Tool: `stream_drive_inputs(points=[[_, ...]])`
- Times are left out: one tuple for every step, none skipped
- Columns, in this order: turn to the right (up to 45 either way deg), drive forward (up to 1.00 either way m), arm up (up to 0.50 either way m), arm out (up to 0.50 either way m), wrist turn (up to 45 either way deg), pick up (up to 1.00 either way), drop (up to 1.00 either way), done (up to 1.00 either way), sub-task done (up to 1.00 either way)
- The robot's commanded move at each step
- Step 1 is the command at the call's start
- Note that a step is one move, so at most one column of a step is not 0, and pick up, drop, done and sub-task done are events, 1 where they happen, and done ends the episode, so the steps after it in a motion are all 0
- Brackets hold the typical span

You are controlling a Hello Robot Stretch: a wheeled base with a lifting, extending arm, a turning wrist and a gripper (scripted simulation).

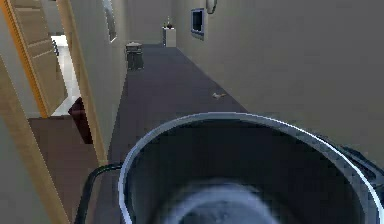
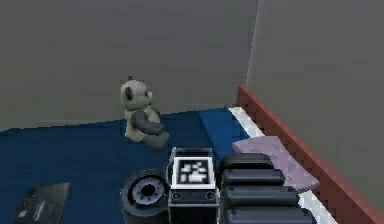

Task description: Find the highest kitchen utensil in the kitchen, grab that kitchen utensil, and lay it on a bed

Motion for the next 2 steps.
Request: stream_drive_inputs(points=[[0.0,0.0,0.0,0.48,0.0,0.0,0.0,0.0,0.0],[0.0,0.0,0.0,0.0,45.0,0.0,0.0,0.0,0.0]])
